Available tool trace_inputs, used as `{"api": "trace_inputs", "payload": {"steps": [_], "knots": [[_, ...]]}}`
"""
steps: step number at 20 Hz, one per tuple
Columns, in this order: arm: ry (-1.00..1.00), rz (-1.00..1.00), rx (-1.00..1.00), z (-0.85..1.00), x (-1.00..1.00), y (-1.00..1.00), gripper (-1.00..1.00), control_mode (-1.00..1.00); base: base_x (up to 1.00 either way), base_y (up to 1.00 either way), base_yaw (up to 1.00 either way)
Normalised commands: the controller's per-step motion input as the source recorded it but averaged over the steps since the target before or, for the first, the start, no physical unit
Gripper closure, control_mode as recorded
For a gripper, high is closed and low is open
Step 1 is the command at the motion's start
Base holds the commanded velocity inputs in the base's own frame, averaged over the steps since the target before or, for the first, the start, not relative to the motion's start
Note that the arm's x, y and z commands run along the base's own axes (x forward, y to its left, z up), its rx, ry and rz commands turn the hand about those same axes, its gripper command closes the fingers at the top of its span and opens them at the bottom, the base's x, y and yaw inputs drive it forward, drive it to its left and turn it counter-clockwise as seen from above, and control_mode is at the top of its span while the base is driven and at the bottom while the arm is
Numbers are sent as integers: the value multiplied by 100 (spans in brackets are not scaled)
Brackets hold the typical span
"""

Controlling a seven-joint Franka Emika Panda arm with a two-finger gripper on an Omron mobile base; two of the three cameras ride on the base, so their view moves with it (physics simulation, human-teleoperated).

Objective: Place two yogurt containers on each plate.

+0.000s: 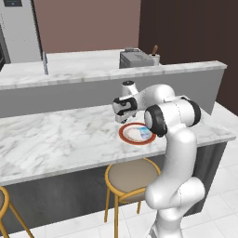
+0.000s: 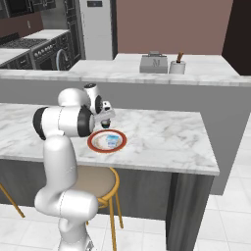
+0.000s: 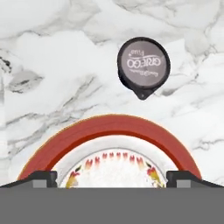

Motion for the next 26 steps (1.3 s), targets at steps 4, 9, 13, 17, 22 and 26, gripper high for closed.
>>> {"api": "trace_inputs", "payload": {"steps": [4, 9, 13, 17, 22, 26], "knots": [[1, -24, 7, 0, 35, 13, -100, -100, 0, 0, 0], [1, -28, 7, 0, 39, 0, -100, -100, 0, 0, 0], [0, -29, 6, -4, 46, -4, -100, -100, 0, 0, 0], [0, -23, 5, 0, 19, 0, -100, -100, 0, 0, 0], [0, -13, 5, 0, 0, 0, -100, -100, 0, 0, 0], [0, -5, 6, 0, 0, 0, -100, -100, 0, 0, 0]]}}
